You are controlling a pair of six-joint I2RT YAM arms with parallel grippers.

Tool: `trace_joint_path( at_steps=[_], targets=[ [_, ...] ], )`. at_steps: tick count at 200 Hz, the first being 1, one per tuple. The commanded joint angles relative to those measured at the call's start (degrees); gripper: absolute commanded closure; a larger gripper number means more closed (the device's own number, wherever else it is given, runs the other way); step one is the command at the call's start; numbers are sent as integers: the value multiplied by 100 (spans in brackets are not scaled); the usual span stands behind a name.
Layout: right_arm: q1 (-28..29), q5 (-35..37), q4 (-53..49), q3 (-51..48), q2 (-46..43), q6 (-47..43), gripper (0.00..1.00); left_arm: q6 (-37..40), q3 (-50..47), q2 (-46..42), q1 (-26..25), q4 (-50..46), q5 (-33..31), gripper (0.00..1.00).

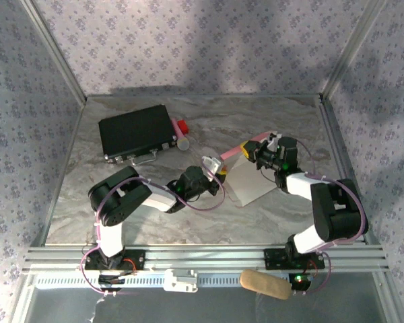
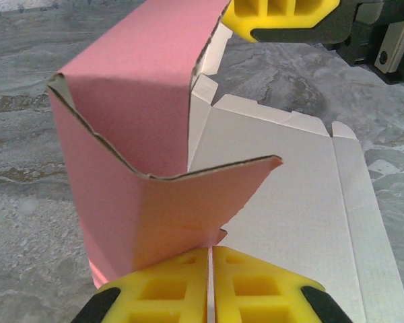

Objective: Fold the paper box

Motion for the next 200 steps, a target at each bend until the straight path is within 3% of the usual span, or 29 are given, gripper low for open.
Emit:
trace_joint_path(
  at_steps=[1,119,156,200],
  targets=[
    [27,-90,484,-165,225,-109,100,151,192,-118,94,-50,-101,90],
    [61,-195,375,161,647,-123,100,691,605,-233,378,-695,14,92],
    [74,-196,281,213,643,-112,100,854,686,-162,403,-604,-245,77],
    [-18,-213,-6,415,586,-120,100,919,539,-493,451,-684,-98,76]
  ],
)
